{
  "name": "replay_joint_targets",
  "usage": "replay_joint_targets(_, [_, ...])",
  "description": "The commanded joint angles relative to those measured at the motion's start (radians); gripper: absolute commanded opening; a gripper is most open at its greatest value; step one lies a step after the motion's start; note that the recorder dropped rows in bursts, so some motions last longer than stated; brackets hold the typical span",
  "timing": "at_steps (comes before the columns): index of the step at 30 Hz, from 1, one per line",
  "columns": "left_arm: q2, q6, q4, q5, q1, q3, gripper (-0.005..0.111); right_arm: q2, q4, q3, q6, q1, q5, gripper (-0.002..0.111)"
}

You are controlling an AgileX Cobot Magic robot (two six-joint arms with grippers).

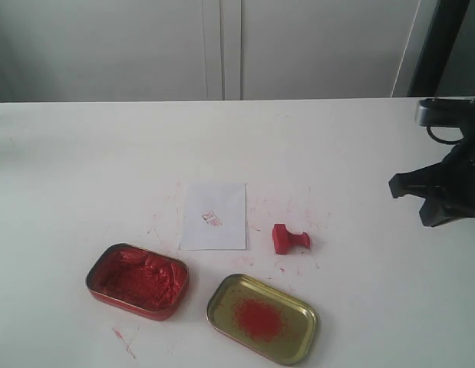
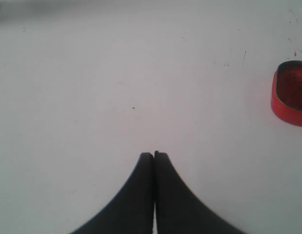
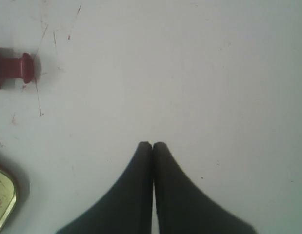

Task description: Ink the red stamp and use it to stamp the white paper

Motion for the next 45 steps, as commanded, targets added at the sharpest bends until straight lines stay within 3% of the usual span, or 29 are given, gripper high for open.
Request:
replay_joint_targets(1, [-0.005,-0.001,-0.005,0.007,0.003,0.009,0.0,-0.056,-0.015,0.052,0.005,-0.009,-0.01,0.0])
replay_joint_targets(29, [-0.005,-0.001,-0.005,0.007,0.003,0.009,0.0,-0.561,-0.044,0.348,0.005,-0.009,-0.104,0.0])
replay_joint_targets(45, [-0.005,-0.001,-0.005,0.007,0.003,0.009,0.0,-1.07,-0.061,0.479,0.005,-0.009,-0.146,0.0])
